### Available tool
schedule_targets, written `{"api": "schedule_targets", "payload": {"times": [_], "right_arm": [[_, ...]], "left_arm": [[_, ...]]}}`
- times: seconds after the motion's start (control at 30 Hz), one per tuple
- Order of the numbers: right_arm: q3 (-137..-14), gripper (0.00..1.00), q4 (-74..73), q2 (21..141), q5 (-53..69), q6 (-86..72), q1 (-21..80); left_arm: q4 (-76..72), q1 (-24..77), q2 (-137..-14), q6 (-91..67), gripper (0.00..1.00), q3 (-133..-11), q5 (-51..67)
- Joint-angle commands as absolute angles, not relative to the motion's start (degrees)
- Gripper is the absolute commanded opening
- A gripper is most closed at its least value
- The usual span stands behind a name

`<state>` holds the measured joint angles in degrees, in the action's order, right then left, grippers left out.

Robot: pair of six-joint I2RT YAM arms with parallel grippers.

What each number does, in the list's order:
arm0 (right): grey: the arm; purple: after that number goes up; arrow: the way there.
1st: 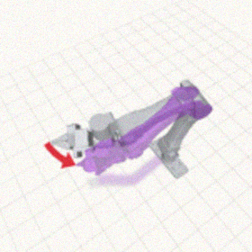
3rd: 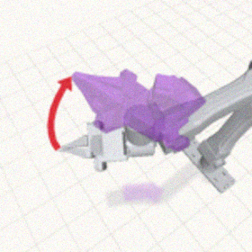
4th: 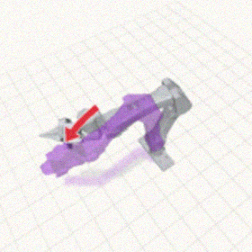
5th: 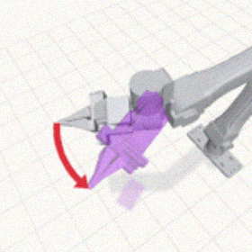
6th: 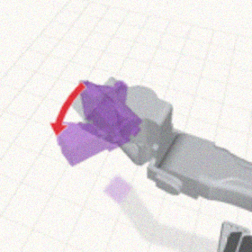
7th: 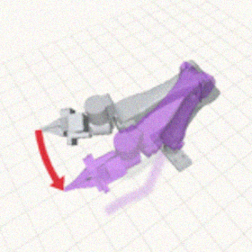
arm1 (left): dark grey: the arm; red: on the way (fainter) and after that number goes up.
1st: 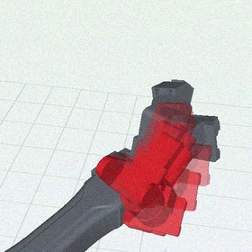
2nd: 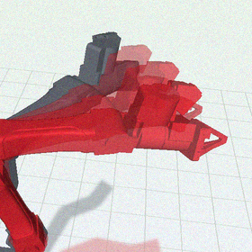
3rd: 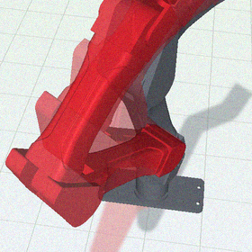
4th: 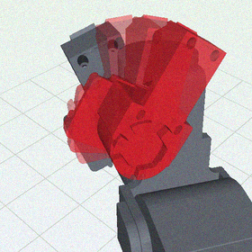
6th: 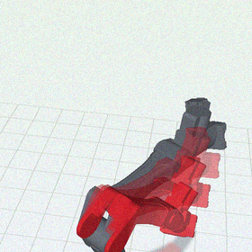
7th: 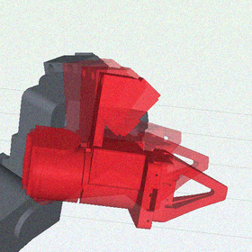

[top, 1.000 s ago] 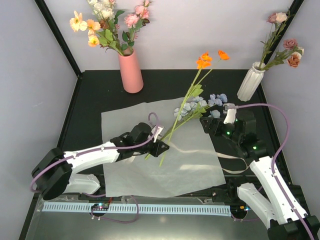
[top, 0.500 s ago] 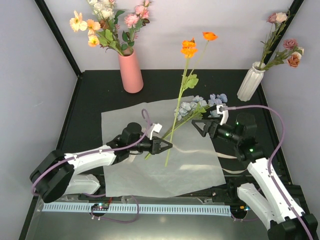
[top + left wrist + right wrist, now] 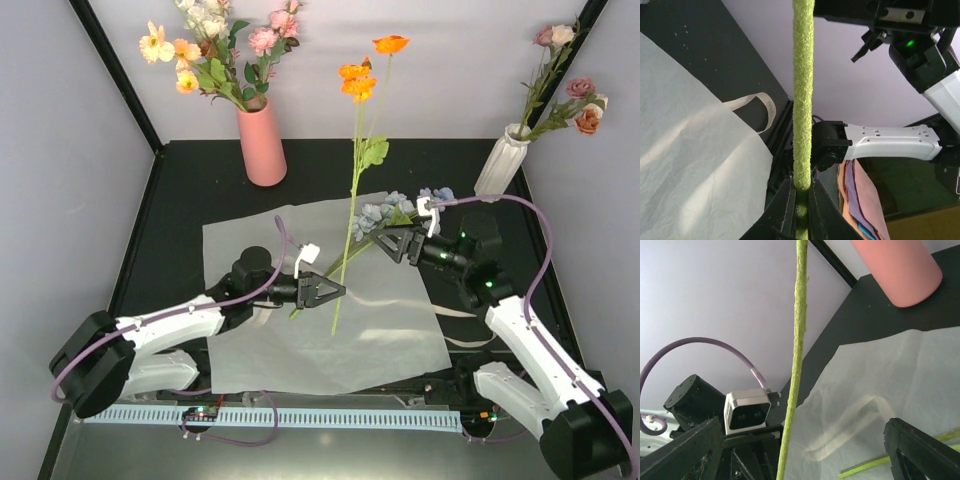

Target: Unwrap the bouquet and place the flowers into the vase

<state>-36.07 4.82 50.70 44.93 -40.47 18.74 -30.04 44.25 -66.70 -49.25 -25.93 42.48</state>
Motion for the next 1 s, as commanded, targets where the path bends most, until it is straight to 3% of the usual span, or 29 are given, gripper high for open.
{"api": "schedule_targets", "payload": {"times": [0.0,0.17,0.57,0.83,0.97], "right_arm": [[-40.91,0.87,7.32,53.78,41.4,-41.32,21.01],[-47.51,0.75,4.79,60.11,39.46,-40.37,23.95],[-61.93,0.58,-5.81,70.95,36.42,-34.21,26.46],[-64.44,0.1,-9.74,71.55,36.27,-31.35,26.46],[-65.11,0.02,-12.15,70.68,35.88,-29.86,26.46]], "left_arm": [[-30.17,44.13,-64.77,-48.36,0.01,-26.92,43.96],[-26.19,44.88,-63.58,-45.84,0.02,-27.59,43.6],[-17.16,46.96,-60.13,-39.57,0.02,-28.64,41.37],[-13.9,47.42,-59.88,-37.19,0.02,-28.93,39.29],[-12.06,47.48,-59.86,-36.32,0.01,-29.43,38.22]]}}
